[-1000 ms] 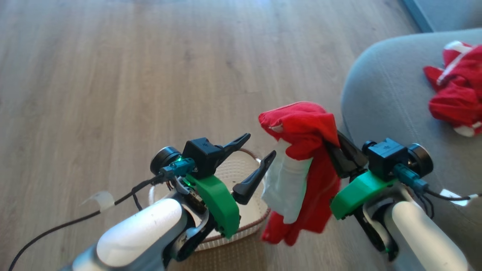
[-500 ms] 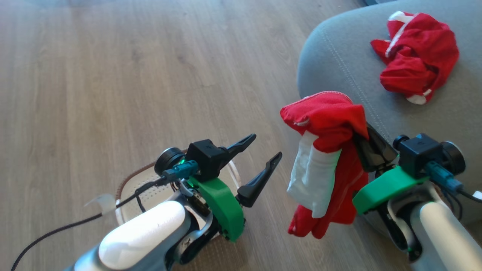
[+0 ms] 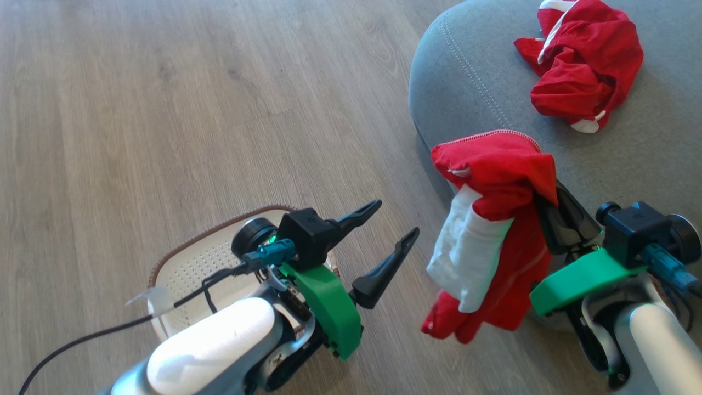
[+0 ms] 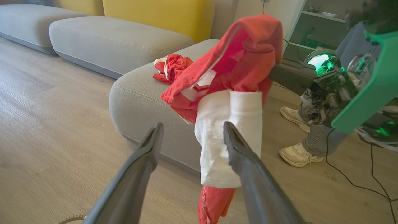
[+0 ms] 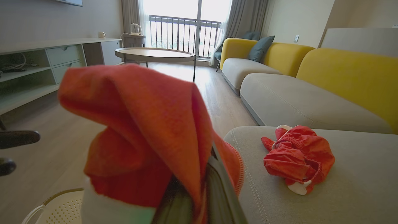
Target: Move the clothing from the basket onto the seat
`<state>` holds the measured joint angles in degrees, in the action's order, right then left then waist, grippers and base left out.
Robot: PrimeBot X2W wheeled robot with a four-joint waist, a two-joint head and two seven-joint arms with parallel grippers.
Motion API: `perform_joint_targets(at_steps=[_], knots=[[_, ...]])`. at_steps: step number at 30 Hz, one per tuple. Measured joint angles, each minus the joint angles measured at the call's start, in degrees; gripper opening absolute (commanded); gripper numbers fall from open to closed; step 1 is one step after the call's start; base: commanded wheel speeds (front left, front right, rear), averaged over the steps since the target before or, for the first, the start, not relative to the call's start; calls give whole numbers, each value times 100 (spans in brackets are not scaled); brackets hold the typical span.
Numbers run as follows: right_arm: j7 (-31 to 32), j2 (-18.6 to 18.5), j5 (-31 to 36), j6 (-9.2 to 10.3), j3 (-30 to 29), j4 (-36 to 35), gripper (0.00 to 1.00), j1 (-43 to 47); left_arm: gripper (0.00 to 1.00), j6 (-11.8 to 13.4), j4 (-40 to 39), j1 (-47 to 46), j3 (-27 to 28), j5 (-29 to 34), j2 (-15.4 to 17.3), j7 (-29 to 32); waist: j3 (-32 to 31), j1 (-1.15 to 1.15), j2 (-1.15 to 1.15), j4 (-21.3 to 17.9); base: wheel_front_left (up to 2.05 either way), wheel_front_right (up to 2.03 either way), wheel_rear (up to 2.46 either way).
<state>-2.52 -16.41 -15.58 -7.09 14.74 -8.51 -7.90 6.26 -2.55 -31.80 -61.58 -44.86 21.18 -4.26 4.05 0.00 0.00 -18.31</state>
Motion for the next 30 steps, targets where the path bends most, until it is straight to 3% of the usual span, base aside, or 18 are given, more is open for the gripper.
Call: perform_joint_targets(at_steps=[13,17,30], knots=[[-15,236,97,0,-223,-5,0,14,100,-19,-129,-14,-65,24,62,75,323,0,0,124,0,0,0],[-93,500,98,0,-375,86,0,-96,100,-24,-266,-175,-57,108,265,175,680,0,0,197,0,0,0],[163,890,209,0,-1397,622,0,-2338,100,-165,-664,-777,110,370,751,387,1947,1,0,417,0,0,0]])
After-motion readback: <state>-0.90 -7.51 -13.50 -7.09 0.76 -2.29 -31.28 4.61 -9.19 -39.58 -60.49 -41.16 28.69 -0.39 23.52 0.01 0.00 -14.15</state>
